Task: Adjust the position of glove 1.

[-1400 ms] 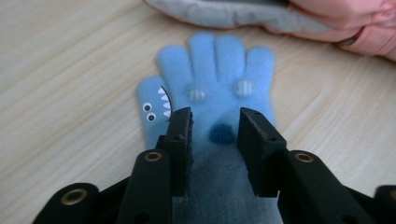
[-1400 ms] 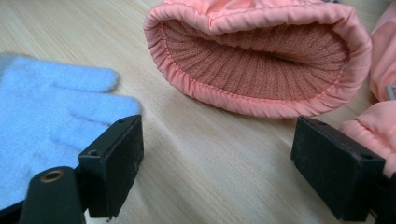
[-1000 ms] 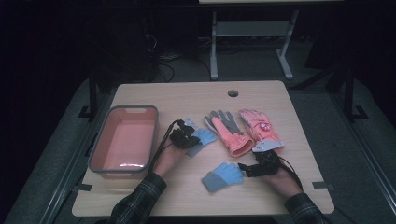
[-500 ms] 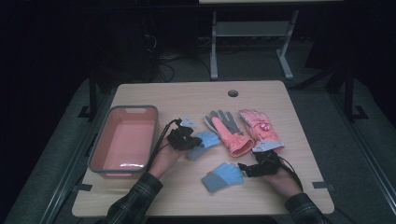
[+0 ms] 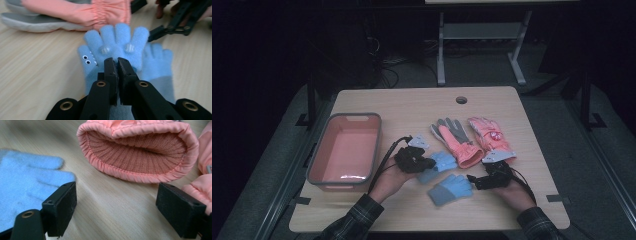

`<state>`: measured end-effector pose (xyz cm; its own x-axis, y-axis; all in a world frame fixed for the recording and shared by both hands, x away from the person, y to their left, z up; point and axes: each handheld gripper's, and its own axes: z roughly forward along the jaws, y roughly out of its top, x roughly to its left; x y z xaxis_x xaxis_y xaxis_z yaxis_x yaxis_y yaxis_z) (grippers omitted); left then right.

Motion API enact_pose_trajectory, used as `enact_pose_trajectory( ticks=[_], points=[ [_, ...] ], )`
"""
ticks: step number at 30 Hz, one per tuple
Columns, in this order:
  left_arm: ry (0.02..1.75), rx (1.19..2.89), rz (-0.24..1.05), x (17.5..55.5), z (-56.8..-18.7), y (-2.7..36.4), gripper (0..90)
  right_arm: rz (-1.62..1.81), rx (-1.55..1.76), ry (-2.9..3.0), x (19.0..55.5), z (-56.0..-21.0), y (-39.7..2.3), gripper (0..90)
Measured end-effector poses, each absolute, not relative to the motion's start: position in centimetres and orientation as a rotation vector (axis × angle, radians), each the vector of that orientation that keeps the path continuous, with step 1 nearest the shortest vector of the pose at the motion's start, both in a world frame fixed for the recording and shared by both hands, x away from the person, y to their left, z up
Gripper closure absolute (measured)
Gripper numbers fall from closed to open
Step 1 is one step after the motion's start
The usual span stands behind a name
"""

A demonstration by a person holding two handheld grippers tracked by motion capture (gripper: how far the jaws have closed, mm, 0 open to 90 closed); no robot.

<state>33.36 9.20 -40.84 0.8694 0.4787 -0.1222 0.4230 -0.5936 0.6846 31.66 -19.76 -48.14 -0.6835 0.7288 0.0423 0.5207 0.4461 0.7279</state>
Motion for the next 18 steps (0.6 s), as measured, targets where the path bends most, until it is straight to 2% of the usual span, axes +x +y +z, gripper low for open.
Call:
enact_pose_trajectory(
  ticks=[18],
  points=[
    [0.586, 2.345, 0.004, 30.5, -41.9, 5.6, 86.0, 1.074, 1.072, 2.423, 31.7, -48.1, -19.8, 16.2]
  ],
)
